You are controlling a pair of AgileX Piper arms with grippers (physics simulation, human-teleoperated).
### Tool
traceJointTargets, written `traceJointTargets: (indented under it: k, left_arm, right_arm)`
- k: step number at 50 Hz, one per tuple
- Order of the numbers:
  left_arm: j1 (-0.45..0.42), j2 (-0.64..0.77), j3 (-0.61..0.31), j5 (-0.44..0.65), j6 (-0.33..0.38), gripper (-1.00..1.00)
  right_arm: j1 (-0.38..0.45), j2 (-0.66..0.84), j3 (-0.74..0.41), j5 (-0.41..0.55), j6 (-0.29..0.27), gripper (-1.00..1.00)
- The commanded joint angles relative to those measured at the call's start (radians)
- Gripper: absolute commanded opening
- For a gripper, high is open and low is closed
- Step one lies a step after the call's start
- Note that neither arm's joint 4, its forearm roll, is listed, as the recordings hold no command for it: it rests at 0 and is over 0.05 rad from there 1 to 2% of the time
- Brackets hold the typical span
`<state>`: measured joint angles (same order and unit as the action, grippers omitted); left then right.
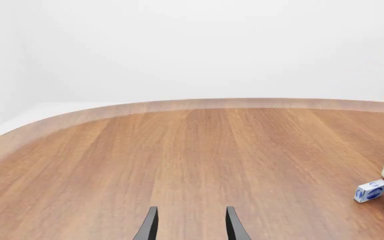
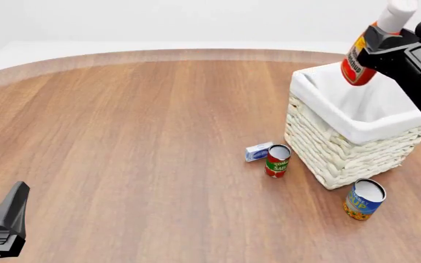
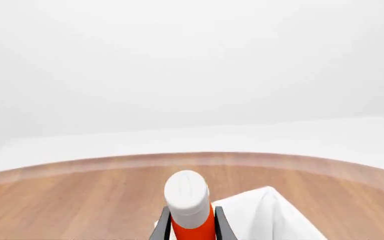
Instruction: Pick up the ketchup, and put it in the basket.
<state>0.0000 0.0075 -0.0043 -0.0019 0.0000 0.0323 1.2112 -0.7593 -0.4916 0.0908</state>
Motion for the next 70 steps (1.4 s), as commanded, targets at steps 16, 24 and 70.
traceJointTargets:
  k: [16,24,70]
  left_arm:
    - [0.0,0.0,0.0,0.0,0.0,1.0]
    - [0.0,0.0,0.0,0.0,0.0,1.0]
    - [0.0,0.0,0.0,0.0,0.0,1.0]
  right_arm:
    - [-0.038,0.033,0.002,0.006,-0.003,-1.0]
    - [-0.04,0.048,-0.006,0.02,-0.01,-1.0]
    - [-0.062,0.141,-0.039,0.062,-0.076,-1.0]
